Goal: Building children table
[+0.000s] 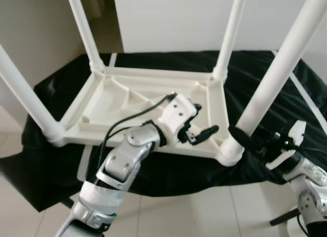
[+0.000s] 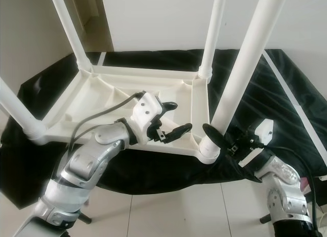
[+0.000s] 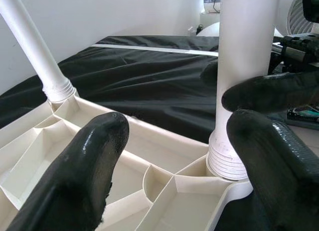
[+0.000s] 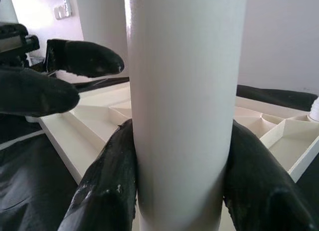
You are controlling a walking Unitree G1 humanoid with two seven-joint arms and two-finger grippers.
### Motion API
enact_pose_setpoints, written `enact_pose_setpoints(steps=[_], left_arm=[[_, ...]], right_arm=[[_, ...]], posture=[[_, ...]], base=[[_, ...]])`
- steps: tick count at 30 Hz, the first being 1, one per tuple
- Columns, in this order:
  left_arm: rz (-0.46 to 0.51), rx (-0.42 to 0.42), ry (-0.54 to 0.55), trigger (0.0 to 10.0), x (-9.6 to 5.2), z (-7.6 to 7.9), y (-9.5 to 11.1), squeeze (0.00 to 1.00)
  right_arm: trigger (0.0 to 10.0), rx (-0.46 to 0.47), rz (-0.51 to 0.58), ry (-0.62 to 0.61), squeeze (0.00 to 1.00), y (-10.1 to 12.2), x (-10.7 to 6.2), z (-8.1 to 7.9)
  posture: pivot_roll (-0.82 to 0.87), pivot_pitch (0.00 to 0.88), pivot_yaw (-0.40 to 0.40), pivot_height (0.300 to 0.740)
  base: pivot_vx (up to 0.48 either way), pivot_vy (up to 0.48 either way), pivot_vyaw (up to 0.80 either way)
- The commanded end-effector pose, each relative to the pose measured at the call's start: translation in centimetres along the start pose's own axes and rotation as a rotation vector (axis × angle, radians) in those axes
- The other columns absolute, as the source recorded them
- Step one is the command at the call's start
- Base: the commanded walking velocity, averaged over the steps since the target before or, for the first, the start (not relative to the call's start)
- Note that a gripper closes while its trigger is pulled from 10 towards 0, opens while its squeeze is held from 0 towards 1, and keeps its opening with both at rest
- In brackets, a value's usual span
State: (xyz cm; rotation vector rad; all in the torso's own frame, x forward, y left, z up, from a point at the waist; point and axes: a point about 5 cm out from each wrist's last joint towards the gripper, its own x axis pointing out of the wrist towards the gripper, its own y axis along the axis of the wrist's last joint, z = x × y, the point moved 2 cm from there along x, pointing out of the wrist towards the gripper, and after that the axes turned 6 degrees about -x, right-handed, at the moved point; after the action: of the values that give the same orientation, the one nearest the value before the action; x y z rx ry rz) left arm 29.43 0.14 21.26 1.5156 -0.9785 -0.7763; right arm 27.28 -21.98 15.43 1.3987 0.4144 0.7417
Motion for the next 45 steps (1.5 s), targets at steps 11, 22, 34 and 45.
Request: enact_pose_setpoints(steps=[11, 22, 34, 45], left_arm=[[0.0, 0.007, -0.033, 10.0, 0.0, 0.2, 0.4, 0.0], [0.003, 0.009, -0.031, 10.0, -0.1, 0.2, 0.5, 0.0], [0.009, 0.005, -0.028, 10.0, 0.0, 0.3, 0.5, 0.0], [0.015, 0.001, -0.023, 10.0, 0.0, 0.4, 0.5, 0.0]], right_arm=[[10.0, 0.136, -0.206, -0.08, 0.0, -5.1, -1.2, -0.6], [10.0, 0.034, -0.183, -0.366, 0.0, -4.7, -0.5, 0.8], [10.0, -0.044, -0.184, -0.62, 0.0, -4.5, 0.6, -1.1], [10.0, -0.097, -0.097, -0.679, 0.0, -3.8, 0.7, -3.6]], posture=[[-0.04, 0.061, 0.062, 0.74], [-0.04, 0.064, 0.054, 0.74], [-0.04, 0.054, 0.032, 0.74], [-0.04, 0.048, 0.019, 0.74]], base=[[0.0, 0.0, 0.0], [0.0, 0.0, 0.0], [0.0, 0.0, 0.0], [0.0, 0.0, 0.0]])
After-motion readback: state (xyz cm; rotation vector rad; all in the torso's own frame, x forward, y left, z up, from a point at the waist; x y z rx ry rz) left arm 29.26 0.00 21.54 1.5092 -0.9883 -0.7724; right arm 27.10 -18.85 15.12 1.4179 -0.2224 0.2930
